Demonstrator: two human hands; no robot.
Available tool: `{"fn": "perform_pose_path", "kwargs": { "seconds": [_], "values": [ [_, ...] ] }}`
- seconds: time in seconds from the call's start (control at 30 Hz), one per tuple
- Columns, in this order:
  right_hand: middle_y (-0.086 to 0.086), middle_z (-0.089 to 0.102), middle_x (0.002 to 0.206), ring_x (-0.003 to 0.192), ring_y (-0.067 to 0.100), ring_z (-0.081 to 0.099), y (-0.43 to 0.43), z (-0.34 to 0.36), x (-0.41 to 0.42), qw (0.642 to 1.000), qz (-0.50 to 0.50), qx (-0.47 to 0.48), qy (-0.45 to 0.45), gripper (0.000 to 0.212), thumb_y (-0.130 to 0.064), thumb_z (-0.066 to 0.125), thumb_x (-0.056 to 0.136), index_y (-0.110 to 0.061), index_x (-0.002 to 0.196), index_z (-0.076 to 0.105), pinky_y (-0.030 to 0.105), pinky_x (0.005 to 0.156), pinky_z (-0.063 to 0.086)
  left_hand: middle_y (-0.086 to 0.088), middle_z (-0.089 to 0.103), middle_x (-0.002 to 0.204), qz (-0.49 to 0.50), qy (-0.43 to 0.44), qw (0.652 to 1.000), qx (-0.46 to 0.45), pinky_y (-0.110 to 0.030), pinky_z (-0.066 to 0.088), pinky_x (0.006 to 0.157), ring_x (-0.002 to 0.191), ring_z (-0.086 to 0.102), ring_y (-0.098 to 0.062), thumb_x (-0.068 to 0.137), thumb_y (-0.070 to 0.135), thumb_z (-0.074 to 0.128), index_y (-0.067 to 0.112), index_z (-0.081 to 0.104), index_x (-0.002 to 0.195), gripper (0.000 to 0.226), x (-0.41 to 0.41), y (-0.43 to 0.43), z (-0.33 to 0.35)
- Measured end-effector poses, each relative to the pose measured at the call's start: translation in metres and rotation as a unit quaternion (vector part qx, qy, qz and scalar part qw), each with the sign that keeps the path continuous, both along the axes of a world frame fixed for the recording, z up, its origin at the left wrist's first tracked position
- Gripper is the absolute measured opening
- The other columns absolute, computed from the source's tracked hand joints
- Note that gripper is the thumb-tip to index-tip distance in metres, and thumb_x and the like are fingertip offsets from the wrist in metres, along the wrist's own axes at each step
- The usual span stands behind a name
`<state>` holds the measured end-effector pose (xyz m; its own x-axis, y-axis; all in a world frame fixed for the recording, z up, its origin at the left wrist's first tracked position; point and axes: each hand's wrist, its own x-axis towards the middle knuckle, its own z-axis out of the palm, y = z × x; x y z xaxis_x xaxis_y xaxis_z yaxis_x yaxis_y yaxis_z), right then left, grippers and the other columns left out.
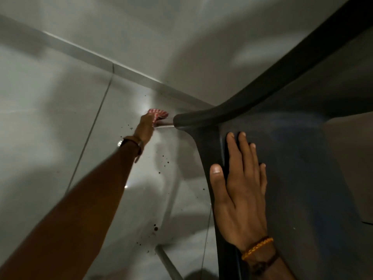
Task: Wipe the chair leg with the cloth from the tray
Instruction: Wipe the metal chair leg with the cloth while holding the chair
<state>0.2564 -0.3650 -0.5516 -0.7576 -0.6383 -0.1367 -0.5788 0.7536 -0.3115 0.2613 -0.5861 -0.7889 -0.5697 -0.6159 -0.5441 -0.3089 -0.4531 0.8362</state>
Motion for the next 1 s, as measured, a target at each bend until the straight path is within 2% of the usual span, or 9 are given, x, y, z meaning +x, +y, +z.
{"fn": "perform_pose_path", "kwargs": {
  "seconds": [0.1,0.13,0.17,0.27,0.5,0.63,0.73,0.8,1.0],
  "values": [
    [-0.016,0.001,0.173,0.158,0.005,-0.009,0.002,-0.003,-0.001,1.000,0.004,-0.002,0.006,0.064,-0.063,0.019,0.102,-0.044,0.161,0.008,0.048,0.127,-0.004,0.007,0.069,0.074,-0.044,-0.056,0.997,-0.036,-0.022,0.054,0.057,0.093,0.072,-0.024,0.097,0.013,0.040,0.028,0.068,0.083,0.034,-0.003,-0.007,-0.017],
    [-0.017,0.001,0.173,0.158,0.005,-0.009,0.003,-0.003,-0.002,1.000,0.002,-0.004,0.007,0.063,-0.063,0.020,0.102,-0.044,0.161,0.009,0.049,0.127,-0.004,0.003,0.071,0.081,-0.024,-0.048,0.998,-0.026,-0.030,0.056,0.060,0.076,0.052,-0.010,0.098,0.017,0.041,0.031,0.067,0.080,0.034,-0.008,-0.005,-0.013],
    [-0.017,0.001,0.173,0.158,0.005,-0.008,0.002,-0.002,-0.002,1.000,0.002,-0.003,0.007,0.063,-0.062,0.021,0.102,-0.044,0.161,0.009,0.049,0.127,-0.003,-0.005,0.075,0.093,0.005,-0.038,0.999,-0.014,-0.035,0.057,0.070,0.114,0.053,-0.019,0.100,0.021,0.043,0.032,0.066,0.078,0.033,-0.012,-0.001,-0.008],
    [-0.016,0.000,0.173,0.158,0.006,-0.008,0.000,-0.001,-0.001,1.000,0.002,0.006,0.001,0.063,-0.064,0.020,0.101,-0.046,0.160,0.007,0.050,0.127,-0.003,-0.014,0.068,0.121,0.049,0.014,0.998,0.029,-0.022,0.052,0.076,0.104,0.068,-0.022,0.104,0.027,0.044,0.018,0.069,0.109,0.027,-0.006,0.021,0.024],
    [-0.022,-0.006,0.171,0.156,0.000,-0.014,-0.005,0.005,0.002,1.000,-0.007,0.027,-0.009,0.061,-0.070,0.015,0.098,-0.055,0.155,-0.002,0.046,0.127,-0.007,0.006,0.059,0.140,0.137,0.235,0.962,0.006,-0.019,0.045,0.105,0.129,0.054,-0.002,0.104,0.040,0.030,0.020,0.053,0.138,0.045,0.019,0.082,0.095],
    [-0.028,-0.008,0.170,0.154,-0.004,-0.015,-0.006,0.006,0.002,0.999,-0.011,0.027,-0.013,0.063,-0.069,0.015,0.097,-0.056,0.156,-0.001,0.042,0.127,-0.008,0.011,0.068,0.115,0.172,0.129,0.975,0.051,-0.014,0.049,0.089,0.103,0.066,0.005,0.106,0.028,0.036,0.014,0.055,0.136,0.039,0.002,0.049,0.037],
    [-0.033,-0.007,0.168,0.153,-0.006,-0.013,-0.005,0.005,0.003,1.000,-0.013,0.020,-0.013,0.064,-0.071,0.017,0.095,-0.058,0.155,0.000,0.039,0.126,-0.007,0.003,0.076,0.087,0.167,0.068,0.980,0.082,-0.023,0.060,0.071,0.072,0.073,0.002,0.096,0.028,0.047,0.019,0.072,0.100,0.027,-0.011,0.015,-0.014],
    [-0.036,-0.006,0.167,0.153,-0.007,-0.012,-0.005,0.004,0.003,1.000,-0.015,0.012,-0.011,0.063,-0.070,0.020,0.095,-0.061,0.154,0.001,0.039,0.125,-0.006,-0.010,0.074,0.092,0.156,0.006,0.982,0.107,-0.042,0.060,0.068,0.076,0.075,-0.018,0.097,0.026,0.046,0.017,0.070,0.098,0.026,-0.021,-0.005,-0.048],
    [-0.038,-0.006,0.166,0.152,-0.010,-0.013,-0.009,0.007,0.003,0.999,-0.018,0.020,-0.021,0.061,-0.071,0.020,0.091,-0.068,0.148,-0.001,0.040,0.126,-0.006,-0.010,0.070,0.106,0.168,-0.038,0.974,0.146,-0.027,0.048,0.059,0.097,0.063,-0.029,0.099,0.010,0.041,0.007,0.064,0.125,0.035,-0.029,-0.010,-0.069]
  ]
}}
